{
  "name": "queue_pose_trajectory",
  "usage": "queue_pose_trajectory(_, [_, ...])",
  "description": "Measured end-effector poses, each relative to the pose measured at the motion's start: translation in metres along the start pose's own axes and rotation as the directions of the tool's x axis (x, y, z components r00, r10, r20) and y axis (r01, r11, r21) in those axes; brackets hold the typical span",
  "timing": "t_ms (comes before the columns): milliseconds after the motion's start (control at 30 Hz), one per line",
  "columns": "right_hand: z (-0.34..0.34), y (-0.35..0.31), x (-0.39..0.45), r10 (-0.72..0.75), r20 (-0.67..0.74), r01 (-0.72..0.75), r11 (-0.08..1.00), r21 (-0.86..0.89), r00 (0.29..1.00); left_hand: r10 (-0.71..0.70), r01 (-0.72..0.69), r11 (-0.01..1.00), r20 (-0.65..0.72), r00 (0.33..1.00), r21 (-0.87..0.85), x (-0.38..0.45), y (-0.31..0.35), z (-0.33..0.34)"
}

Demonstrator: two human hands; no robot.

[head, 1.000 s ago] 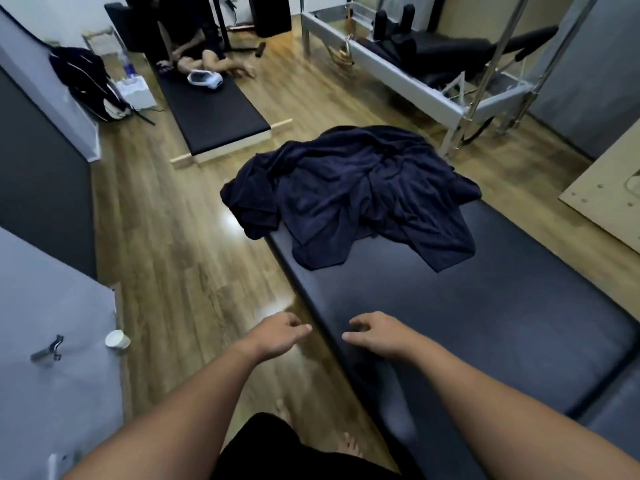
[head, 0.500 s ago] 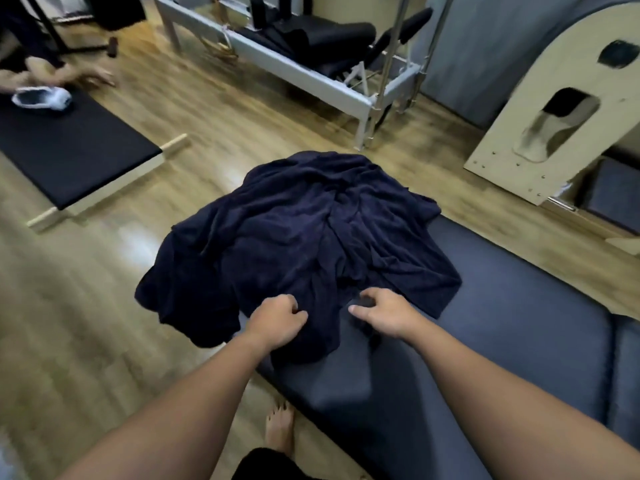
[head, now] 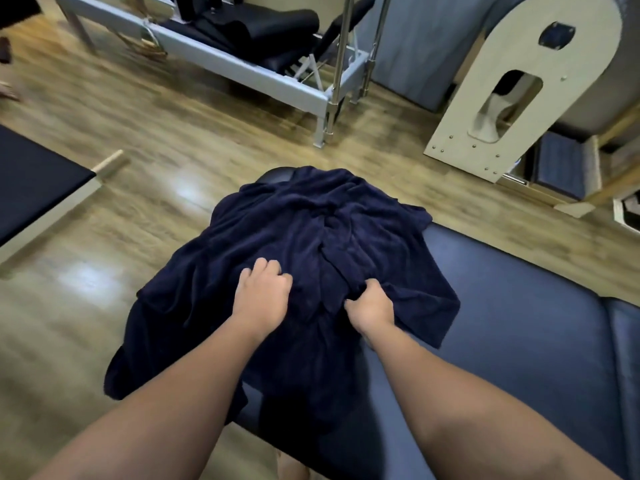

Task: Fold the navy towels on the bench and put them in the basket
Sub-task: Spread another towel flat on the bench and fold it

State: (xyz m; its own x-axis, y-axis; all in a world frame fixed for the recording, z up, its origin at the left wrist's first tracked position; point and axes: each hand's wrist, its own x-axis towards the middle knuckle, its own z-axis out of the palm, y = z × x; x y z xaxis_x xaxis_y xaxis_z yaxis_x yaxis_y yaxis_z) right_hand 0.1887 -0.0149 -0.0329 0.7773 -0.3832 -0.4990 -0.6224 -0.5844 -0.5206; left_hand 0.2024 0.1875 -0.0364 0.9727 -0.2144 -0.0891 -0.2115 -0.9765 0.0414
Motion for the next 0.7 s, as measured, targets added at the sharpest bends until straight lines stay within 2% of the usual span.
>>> queue_pose_trajectory(100, [0.002, 0.000, -0.002, -0.010, -0.072, 0.013, 0.999, 0.046, 0.997, 0.067, -0.069, 0.994, -0.024, 0.997, -0.084, 0.003, 0.005, -0.005])
queue_pose_trajectory(167, [-0.006, 0.009, -0.004, -0.023, -0.089, 0.026, 0.999, 0.028, 0.996, 0.123, -0.118, 0.980, 0.018, 0.992, -0.162, 0.006, 0.013, -0.008])
queue_pose_trajectory(333, [-0.046, 0.058, -0.002, -0.117, -0.156, 0.083, 0.974, -0.208, 0.981, 0.339, -0.225, 0.883, 0.228, 0.913, -0.413, 0.010, 0.055, -0.027])
queue_pose_trajectory(533, [-0.119, 0.145, -0.013, -0.082, -0.239, -0.029, 0.904, -0.426, 0.968, 0.443, -0.317, 0.874, 0.337, 0.831, -0.368, 0.001, 0.126, -0.025])
queue_pose_trajectory(700, [-0.169, 0.213, -0.022, -0.061, -0.293, -0.090, 0.875, -0.475, 0.954, 0.431, -0.315, 0.889, 0.375, 0.820, -0.333, -0.007, 0.180, -0.026])
